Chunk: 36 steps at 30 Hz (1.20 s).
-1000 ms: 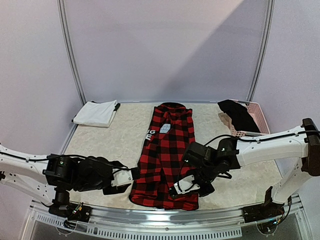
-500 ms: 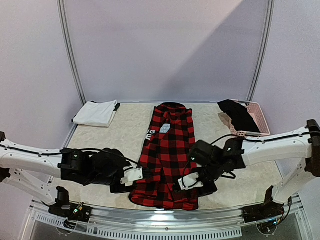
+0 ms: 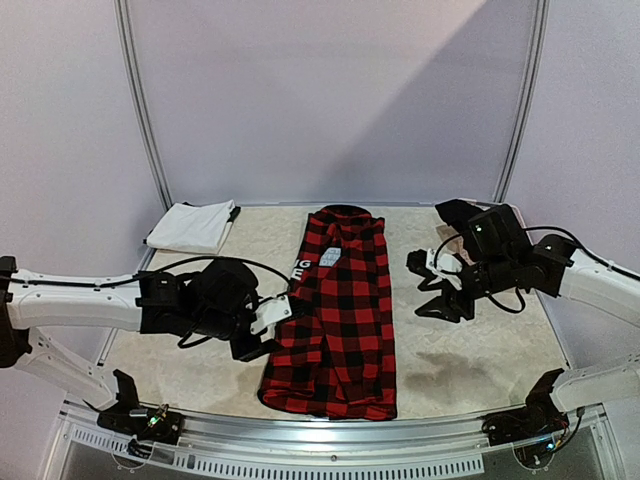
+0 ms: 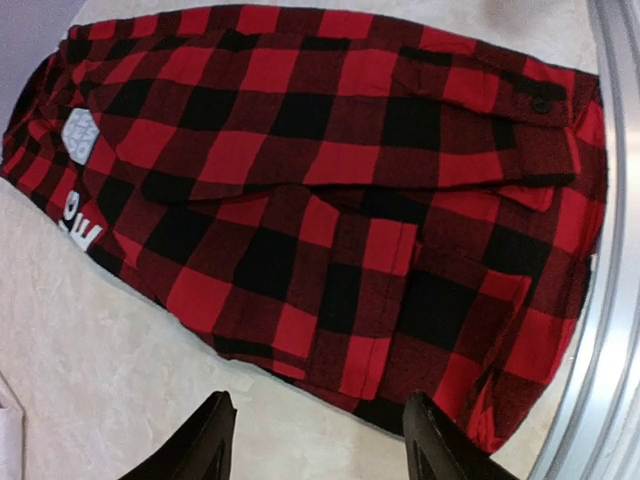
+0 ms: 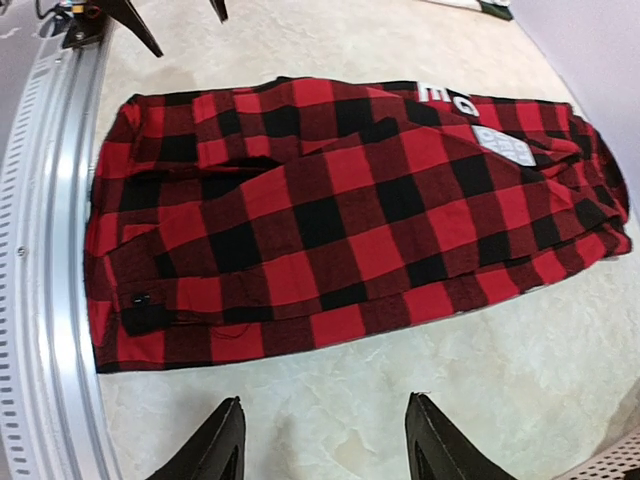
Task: Fold and stack the mixed laundry pile
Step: Pick up the rectangle-folded shirt from the center of the board.
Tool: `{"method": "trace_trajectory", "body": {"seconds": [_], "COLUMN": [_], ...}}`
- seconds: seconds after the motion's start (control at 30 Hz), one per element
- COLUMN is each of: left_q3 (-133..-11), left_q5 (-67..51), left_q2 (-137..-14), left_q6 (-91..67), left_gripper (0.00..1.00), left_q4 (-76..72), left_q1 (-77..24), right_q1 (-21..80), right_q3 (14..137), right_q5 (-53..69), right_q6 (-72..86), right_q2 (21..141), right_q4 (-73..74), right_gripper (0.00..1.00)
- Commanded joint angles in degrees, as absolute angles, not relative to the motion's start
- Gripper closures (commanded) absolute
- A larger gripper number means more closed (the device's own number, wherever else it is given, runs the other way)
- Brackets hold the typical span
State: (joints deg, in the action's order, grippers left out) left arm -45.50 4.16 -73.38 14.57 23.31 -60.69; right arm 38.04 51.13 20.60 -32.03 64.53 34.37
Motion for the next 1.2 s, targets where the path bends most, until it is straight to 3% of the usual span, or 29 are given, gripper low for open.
{"method": "trace_trajectory", "body": {"seconds": [0.0,0.17,0.33,0.43,0.67,0.97,1.17], "left_q3": [-47.5,-47.1,-46.6,-45.0,-41.1,-40.1,-41.7], "left_q5": [-8.3,-2.6,0.7,6.5,14.3,17.0,18.2], "left_q2": [-76.0,-78.2,-81.4,-83.2,-84.6,-87.7,-92.0], "left_q6": [17.6,27.4,29.5,30.5,31.4,31.3,30.7], "left_gripper": [0.41,0.38,0.36,0.35,0.34,0.34,0.46], "left_q4": [28.8,34.1,33.4,31.0,24.4,23.4,24.5], "left_q1": [-61.3,-71.7,-77.5,-81.0,-81.7,-82.3,-82.9], "right_q1": [38.5,58.2,66.3,70.8,74.0,76.6,76.5], "right_q3": [50.0,47.1,47.1,45.2,45.4,46.5,46.6], "right_q5": [27.2,11.9,12.4,10.0,6.0,0.5,-2.0], "right_q6": [-32.7,-40.2,-41.1,-40.8,-37.3,-34.4,-33.8], "right_q2": [65.3,71.5,76.7,78.4,81.6,88.3,91.1], "right_q4": [36.6,36.5,35.9,32.8,27.8,24.6,24.8], "right_gripper": [0.45,0.43,0.37,0.28,0.18,0.17,0.19]}}
